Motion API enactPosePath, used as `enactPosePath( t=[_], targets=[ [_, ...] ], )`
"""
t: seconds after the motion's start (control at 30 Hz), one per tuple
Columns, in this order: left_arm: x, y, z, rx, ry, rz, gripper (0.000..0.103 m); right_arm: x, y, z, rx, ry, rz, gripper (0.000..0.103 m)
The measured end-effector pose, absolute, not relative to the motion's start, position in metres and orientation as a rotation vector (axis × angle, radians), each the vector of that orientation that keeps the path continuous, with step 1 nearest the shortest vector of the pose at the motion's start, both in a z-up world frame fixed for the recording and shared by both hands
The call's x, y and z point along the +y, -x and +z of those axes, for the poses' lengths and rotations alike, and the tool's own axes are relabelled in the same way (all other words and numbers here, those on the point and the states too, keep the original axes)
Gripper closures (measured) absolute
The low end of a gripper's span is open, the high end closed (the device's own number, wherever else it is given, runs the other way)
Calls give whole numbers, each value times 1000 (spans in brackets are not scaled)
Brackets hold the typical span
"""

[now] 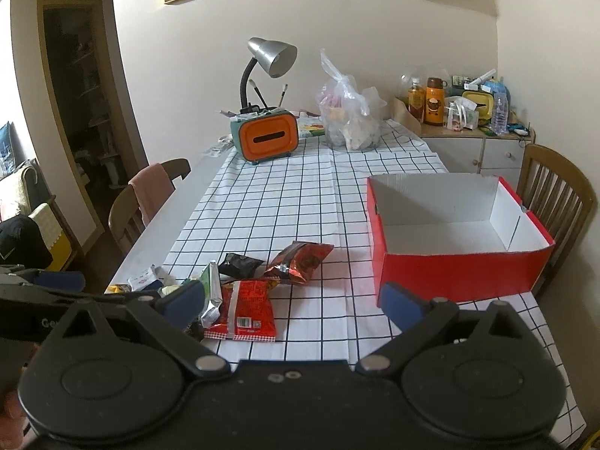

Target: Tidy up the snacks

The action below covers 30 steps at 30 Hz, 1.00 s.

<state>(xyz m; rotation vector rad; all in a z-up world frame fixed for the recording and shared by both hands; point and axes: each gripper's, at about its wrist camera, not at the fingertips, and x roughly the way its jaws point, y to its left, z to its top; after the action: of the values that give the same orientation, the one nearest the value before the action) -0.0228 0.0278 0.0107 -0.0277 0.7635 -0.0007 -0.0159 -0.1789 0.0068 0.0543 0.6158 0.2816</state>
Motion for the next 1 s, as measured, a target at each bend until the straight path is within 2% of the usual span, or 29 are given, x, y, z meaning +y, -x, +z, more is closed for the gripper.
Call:
enactPosePath(
  t=[1.0],
  targets=[
    [26, 29, 21, 732, 12, -9, 0, -184, 19, 18, 583, -82, 337, 0]
  ],
)
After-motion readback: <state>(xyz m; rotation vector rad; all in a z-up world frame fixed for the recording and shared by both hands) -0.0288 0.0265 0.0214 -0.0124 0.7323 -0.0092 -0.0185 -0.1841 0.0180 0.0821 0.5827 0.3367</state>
